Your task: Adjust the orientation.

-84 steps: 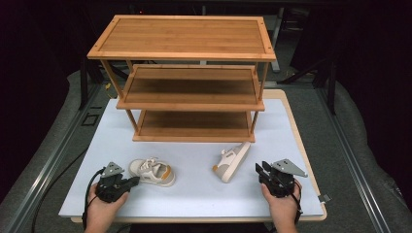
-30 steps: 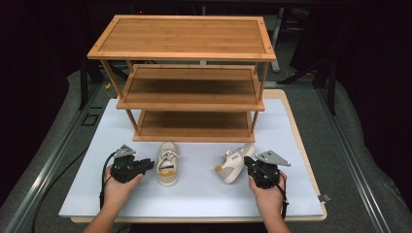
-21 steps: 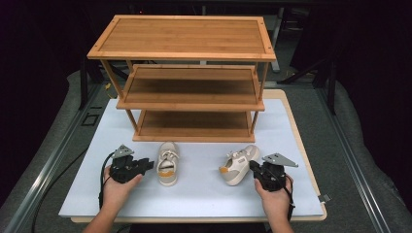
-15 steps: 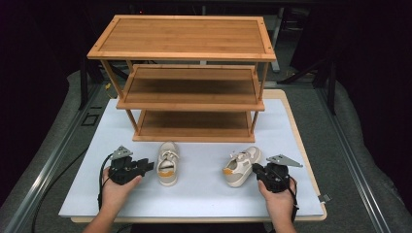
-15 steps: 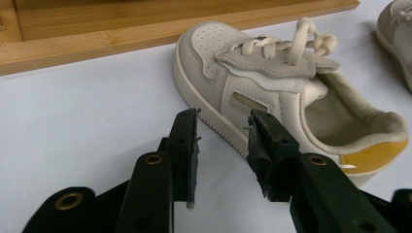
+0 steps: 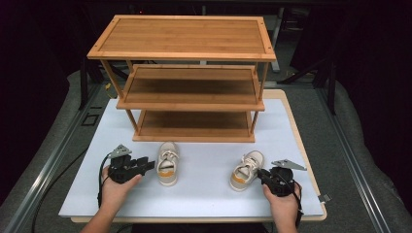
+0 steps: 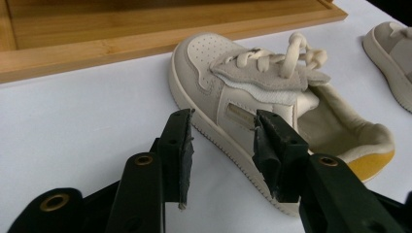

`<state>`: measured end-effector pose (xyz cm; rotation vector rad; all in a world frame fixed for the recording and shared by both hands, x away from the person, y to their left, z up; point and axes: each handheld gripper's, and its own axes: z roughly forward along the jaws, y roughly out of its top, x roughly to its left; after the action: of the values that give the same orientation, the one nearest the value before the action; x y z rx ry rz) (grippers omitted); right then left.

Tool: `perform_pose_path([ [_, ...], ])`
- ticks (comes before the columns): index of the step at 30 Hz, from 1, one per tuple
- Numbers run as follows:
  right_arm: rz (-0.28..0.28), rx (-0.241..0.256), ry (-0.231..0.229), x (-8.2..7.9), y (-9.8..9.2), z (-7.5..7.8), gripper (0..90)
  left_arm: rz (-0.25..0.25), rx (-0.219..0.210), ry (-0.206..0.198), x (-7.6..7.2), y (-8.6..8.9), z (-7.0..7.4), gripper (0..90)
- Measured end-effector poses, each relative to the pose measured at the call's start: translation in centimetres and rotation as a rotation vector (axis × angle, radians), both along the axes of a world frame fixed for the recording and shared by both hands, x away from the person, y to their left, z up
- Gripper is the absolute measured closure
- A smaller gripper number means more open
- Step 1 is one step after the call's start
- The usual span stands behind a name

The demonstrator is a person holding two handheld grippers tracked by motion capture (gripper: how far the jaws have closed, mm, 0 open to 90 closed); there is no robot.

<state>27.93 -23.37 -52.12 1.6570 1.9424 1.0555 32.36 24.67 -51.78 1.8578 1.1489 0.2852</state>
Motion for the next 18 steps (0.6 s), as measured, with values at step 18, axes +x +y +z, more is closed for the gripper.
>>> perform_pose_path([
  [18,-0.002,-0.008,-0.112,-1.1,3.1,0.9,47.4,0.005,-0.021,-0.017,-0.5,-0.9,0.8,46.6],
])
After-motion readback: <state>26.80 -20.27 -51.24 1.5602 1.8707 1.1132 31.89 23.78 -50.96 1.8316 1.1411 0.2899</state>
